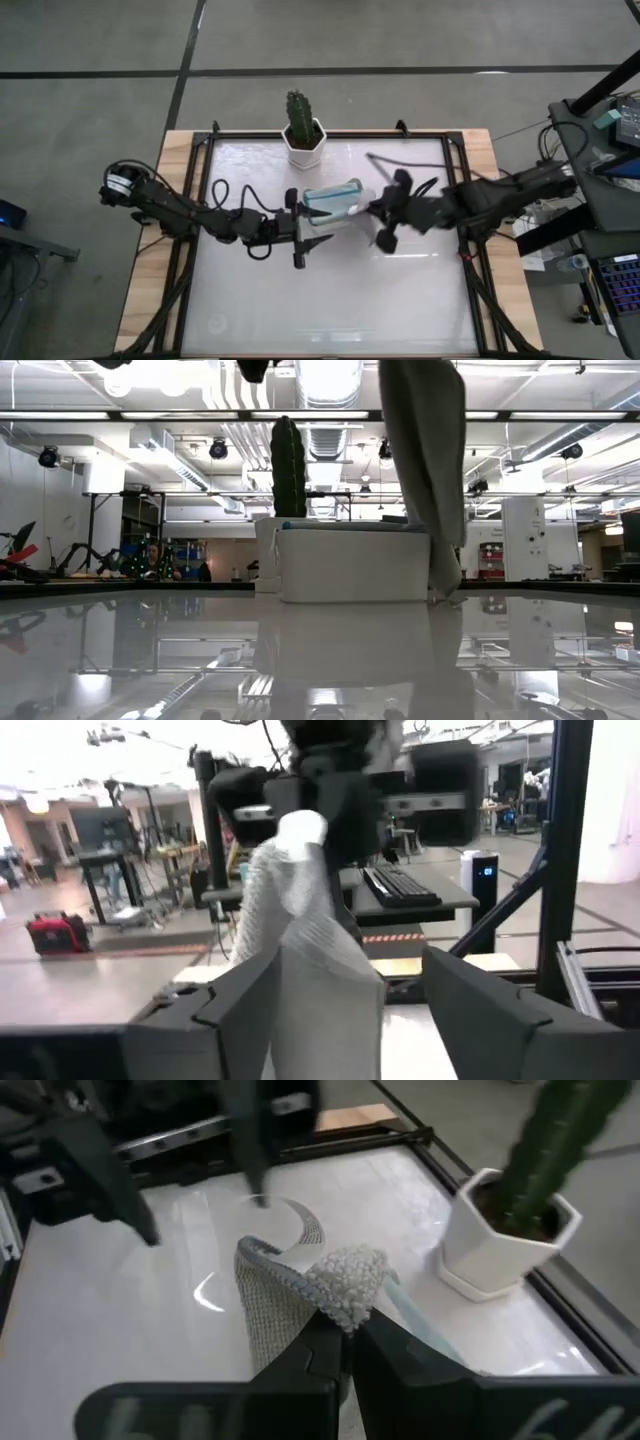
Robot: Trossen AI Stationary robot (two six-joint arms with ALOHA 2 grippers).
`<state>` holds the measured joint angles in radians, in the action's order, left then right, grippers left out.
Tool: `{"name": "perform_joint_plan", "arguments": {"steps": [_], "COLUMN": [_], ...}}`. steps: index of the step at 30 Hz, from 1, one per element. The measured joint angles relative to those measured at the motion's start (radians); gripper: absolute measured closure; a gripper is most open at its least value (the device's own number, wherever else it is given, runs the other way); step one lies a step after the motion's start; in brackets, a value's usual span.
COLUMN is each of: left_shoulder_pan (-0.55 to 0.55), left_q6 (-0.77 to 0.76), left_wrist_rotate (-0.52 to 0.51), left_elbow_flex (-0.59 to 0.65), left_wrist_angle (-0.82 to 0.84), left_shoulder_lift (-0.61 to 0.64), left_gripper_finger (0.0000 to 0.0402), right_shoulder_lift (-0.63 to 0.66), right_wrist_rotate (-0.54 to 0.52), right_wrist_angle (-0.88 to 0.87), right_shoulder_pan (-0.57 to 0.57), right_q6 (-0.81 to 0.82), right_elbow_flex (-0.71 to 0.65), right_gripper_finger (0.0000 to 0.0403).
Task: Fold microfiber towels
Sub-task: Fold the gray towel
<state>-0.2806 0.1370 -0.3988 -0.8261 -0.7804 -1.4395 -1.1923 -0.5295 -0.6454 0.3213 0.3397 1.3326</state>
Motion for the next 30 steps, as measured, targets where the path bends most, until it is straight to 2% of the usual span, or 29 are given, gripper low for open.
{"name": "perform_joint_plan", "arguments": {"steps": [3, 13, 18, 24, 30], "left_shoulder_pan": [0.0, -0.037, -0.086, -0.127, -0.145], "left_q6": [-0.052, -0.047, 0.0, 0.026, 0.026], "left_wrist_rotate": [0.0, 0.028, -0.005, -0.086, -0.094], "left_elbow_flex": [0.0, 0.002, 0.004, 0.006, 0.004], "left_wrist_angle": [0.001, 0.003, 0.042, 0.066, 0.065], "left_shoulder_lift": [-0.013, -0.036, -0.034, -0.019, 0.008], "left_gripper_finger": [0.0169, 0.0179, 0.0251, 0.0386, 0.04], "right_shoulder_lift": [-0.081, -0.265, -0.282, -0.283, -0.313], "right_wrist_rotate": [-0.014, -0.023, -0.023, -0.024, -0.022], "right_wrist_angle": [0.0, -0.002, -0.001, 0.0, 0.0], "right_shoulder_pan": [0.026, 0.048, 0.048, 0.05, 0.059], "right_q6": [-0.002, -0.023, -0.023, 0.0, 0.002], "right_elbow_flex": [0.057, 0.206, 0.218, 0.215, 0.209], "right_gripper_finger": [0.0394, 0.0394, 0.0394, 0.0394, 0.0394]}}
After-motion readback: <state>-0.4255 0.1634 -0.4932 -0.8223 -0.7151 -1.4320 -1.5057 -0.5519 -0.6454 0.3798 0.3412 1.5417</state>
